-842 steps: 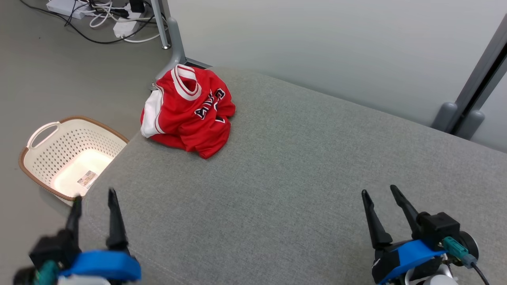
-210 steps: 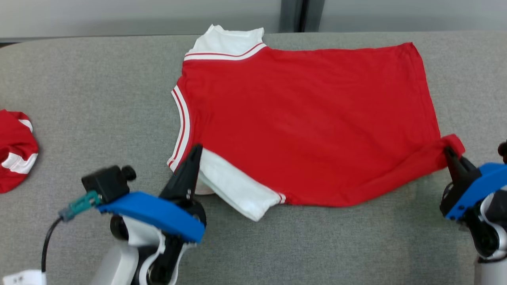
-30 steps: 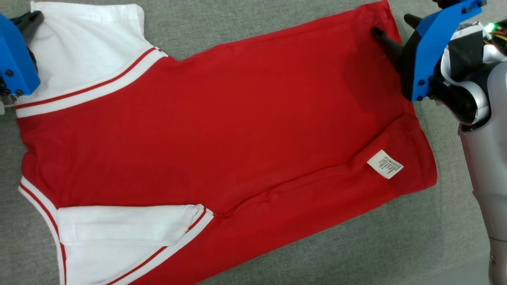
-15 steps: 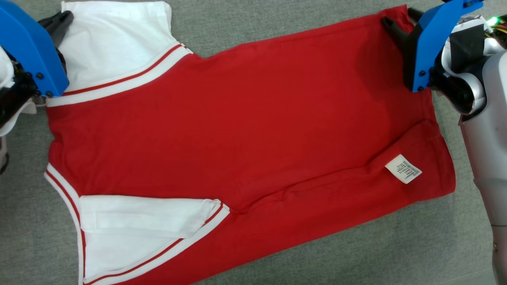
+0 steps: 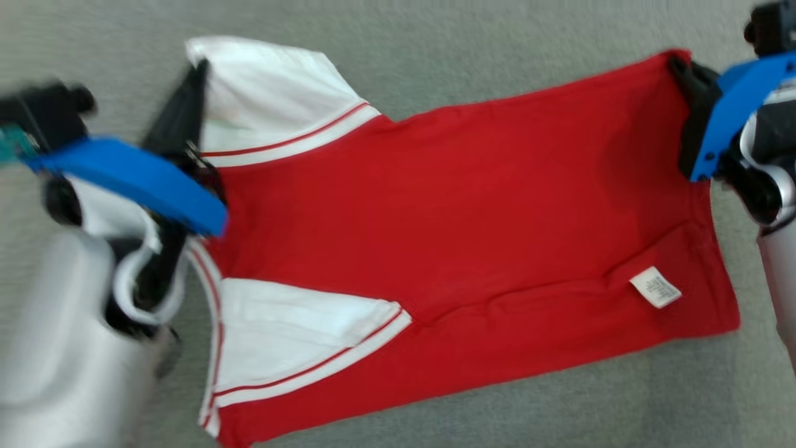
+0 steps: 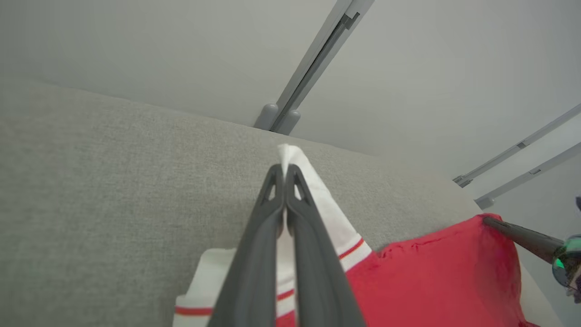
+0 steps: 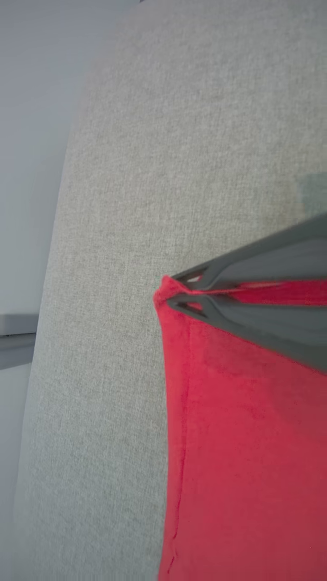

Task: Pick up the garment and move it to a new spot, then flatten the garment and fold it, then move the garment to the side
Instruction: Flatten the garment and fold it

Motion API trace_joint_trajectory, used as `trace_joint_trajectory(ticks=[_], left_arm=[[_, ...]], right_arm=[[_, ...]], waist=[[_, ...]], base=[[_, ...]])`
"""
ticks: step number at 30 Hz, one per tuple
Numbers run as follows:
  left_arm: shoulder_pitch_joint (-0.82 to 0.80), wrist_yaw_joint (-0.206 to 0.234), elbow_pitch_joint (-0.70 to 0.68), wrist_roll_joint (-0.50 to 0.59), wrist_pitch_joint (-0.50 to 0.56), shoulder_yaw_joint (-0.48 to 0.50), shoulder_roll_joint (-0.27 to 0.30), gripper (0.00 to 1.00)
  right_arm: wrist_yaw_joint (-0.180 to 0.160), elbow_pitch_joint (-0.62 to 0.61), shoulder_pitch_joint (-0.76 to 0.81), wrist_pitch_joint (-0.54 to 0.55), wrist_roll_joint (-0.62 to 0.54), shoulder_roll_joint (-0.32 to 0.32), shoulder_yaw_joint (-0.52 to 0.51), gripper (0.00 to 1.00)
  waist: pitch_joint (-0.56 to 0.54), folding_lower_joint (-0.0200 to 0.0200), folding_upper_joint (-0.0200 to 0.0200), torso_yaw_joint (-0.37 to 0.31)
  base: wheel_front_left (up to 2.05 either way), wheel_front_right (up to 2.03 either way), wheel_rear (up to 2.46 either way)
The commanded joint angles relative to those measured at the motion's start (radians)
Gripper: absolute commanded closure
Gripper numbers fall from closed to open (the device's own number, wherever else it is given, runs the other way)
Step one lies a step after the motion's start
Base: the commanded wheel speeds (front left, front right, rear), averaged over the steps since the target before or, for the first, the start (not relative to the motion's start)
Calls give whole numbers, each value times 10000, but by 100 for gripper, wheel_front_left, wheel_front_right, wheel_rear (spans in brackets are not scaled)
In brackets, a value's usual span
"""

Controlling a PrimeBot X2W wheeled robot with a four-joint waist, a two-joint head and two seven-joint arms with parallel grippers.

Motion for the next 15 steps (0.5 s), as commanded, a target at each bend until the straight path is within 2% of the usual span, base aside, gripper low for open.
trace_joint_trajectory(ticks=[1, 5, 7, 10, 15], left_arm=[[393, -135, -149, -121, -251, 19, -130, 100], [1777, -424, -799, -434, -1133, -102, -713, 100], [2447, -511, -1171, -549, -1303, -253, -823, 100], [3401, -457, -1613, -574, -1320, -553, -896, 100], [4772, -67, -2148, -776, -978, -1117, -1018, 100]], right_arm=[[6, -46, 311, -95, 58, -92, -68, 100], [4, -99, 1263, -356, 80, -317, -424, 100], [6, -123, 1736, -438, 120, -394, -618, 100], [6, -161, 2399, -476, 58, -567, -761, 100], [4, -109, 3320, -192, -319, -1088, -712, 100]], waist=[[-168, -1, -1, 129], [-869, -1, -1, 642], [-1171, -1, -1, 890], [-1557, -1, -1, 1218], [-1994, -1, -1, 1608]], base=[[0, 0, 0], [0, 0, 0], [0, 0, 0], [0, 0, 0], [0, 0, 0]])
